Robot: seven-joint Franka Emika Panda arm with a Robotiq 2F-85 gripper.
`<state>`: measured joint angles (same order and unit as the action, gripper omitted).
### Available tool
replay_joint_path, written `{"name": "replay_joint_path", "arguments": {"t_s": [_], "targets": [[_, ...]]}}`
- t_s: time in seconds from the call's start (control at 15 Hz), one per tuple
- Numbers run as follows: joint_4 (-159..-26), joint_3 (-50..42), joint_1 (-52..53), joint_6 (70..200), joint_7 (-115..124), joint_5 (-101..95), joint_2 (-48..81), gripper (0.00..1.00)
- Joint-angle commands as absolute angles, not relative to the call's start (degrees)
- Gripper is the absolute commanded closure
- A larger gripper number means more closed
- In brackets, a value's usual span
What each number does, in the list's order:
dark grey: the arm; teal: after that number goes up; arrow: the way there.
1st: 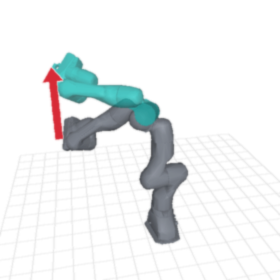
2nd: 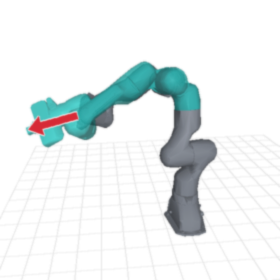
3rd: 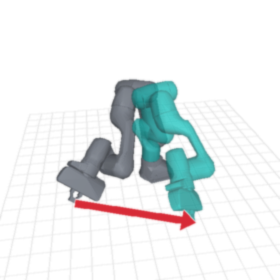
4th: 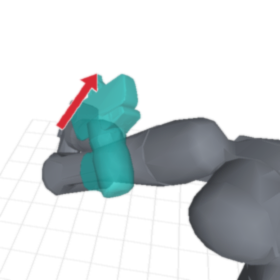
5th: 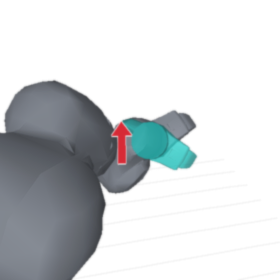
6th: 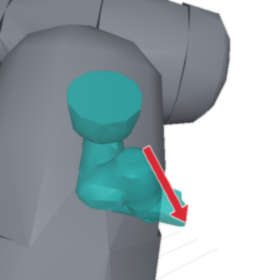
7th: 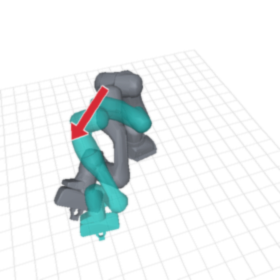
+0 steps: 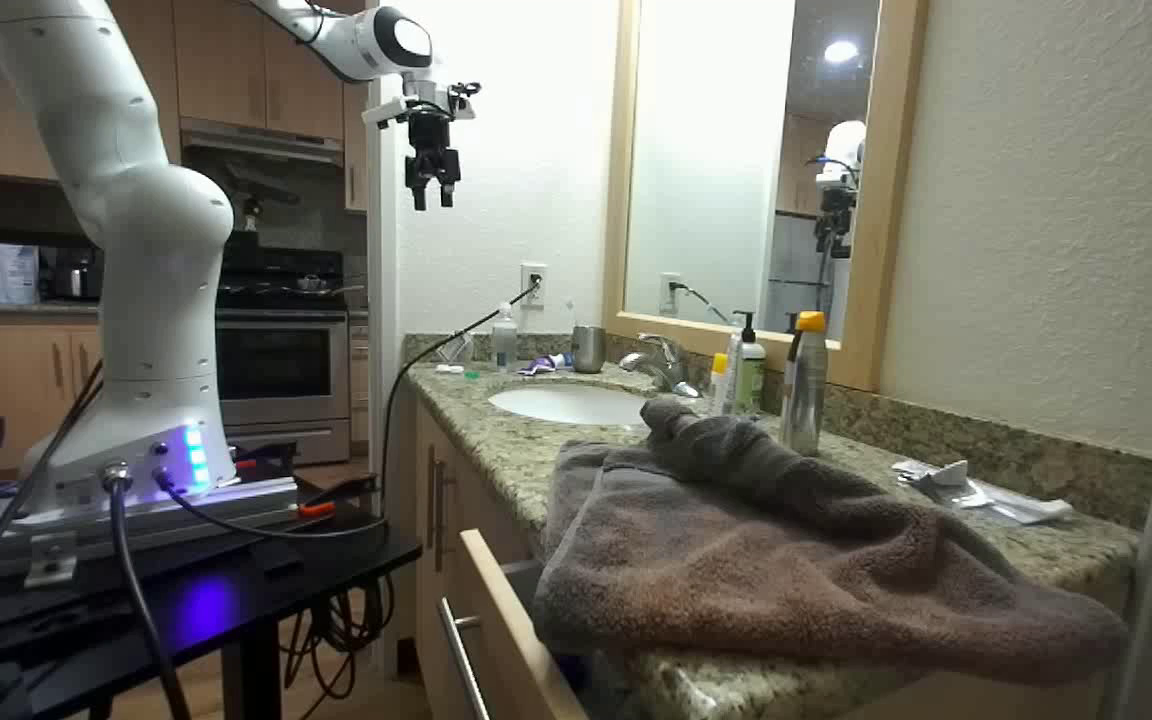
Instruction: Open the top drawer below the towel
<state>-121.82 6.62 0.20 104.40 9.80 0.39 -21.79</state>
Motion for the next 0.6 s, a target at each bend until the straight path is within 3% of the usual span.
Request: {"name": "replay_joint_path", "arguments": {"t_s": [0.0,0.53], "targets": [[-121.69,6.04,0.88,104.27,9.99,0.14,-21.71,0.00],[-133.61,-2.86,-6.32,105.23,19.10,3.02,-28.01,0.00]]}}
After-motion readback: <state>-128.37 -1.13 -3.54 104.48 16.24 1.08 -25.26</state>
